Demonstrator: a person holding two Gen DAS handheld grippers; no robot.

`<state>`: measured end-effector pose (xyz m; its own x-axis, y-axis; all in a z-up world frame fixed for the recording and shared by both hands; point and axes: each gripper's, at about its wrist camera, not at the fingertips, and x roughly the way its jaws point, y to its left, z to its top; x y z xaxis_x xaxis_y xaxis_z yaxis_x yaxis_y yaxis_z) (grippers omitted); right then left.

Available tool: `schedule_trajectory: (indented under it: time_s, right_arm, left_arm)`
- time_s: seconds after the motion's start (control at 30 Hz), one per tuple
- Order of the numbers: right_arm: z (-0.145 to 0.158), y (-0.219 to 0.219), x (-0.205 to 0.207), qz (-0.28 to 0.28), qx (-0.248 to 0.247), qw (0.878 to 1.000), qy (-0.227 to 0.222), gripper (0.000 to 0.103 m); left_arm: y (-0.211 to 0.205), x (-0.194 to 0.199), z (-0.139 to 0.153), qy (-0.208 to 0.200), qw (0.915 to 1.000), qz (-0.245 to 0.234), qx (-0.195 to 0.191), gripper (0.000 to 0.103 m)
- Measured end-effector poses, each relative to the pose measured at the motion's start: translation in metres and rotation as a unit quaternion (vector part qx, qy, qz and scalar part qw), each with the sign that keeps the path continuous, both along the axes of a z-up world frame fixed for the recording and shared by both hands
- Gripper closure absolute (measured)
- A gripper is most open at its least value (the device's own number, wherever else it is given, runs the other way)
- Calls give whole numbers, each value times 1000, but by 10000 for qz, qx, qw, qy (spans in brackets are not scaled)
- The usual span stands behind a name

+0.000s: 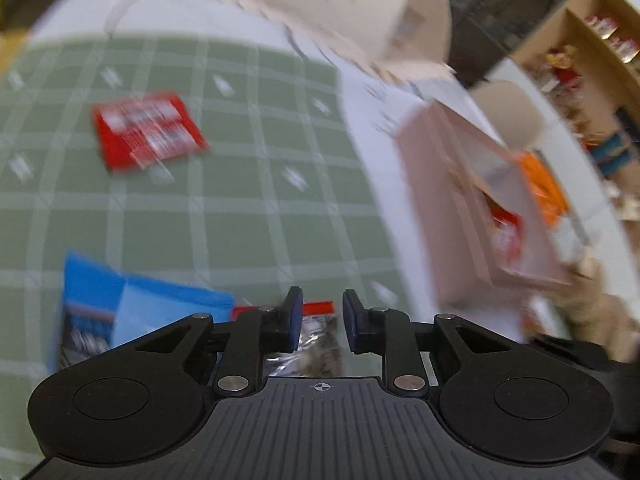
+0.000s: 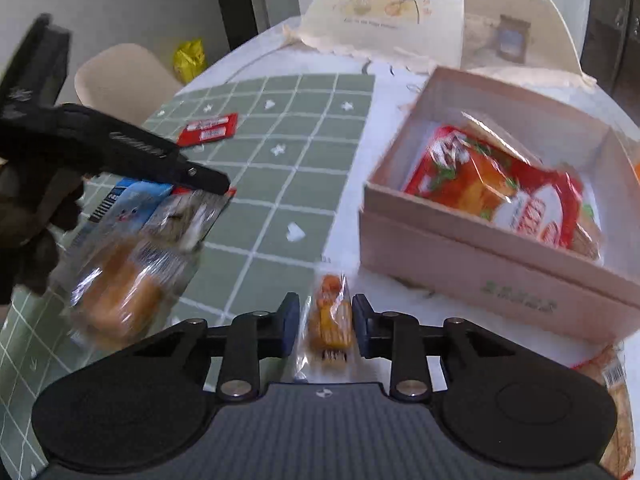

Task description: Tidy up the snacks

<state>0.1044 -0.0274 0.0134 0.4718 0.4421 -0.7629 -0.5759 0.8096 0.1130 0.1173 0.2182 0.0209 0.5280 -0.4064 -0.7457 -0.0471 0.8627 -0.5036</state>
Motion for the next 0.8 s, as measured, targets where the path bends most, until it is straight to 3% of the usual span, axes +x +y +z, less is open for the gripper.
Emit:
schedule_trajectory:
  time_s: [0.07,0.17,0.23,0.27,0.3,0.47,0.57,0.8]
  right_arm:
    - [1,-4,-4,-17,-112,9999,-49,75]
    - [11,-2,-13,110,-190,9992,-346,72]
    - [22,6,-21,279,-123,9979,-564,52]
    - [28,12,-26,390,-89,9966,-715,37]
    - [32,18,-30,496,-80,9953,-827,32]
    - [34,47,-40,985,-237,9912,-851,32]
    - [31,47,-39,978,-274,9924,-690,32]
    - [22,31,-27,481,-129,9981,-362,32]
  left_arm:
    - [-2,-4,7,-71,9998,-147,-110,77]
    - [21,3,25,-429,9976,404,351,77]
    - [49,15,33,-659,9913,932,652,77]
    - [61,23,34,-736,9881,1085,809,77]
    - [74,34,34,-791,9847,1180,1008,77]
    - [119,83,11,-526,9813,1392,1218,77]
    - [123,90,1,-571,9846,1207,1126,77]
    - [71,40,4,-638,9899,198,1249,77]
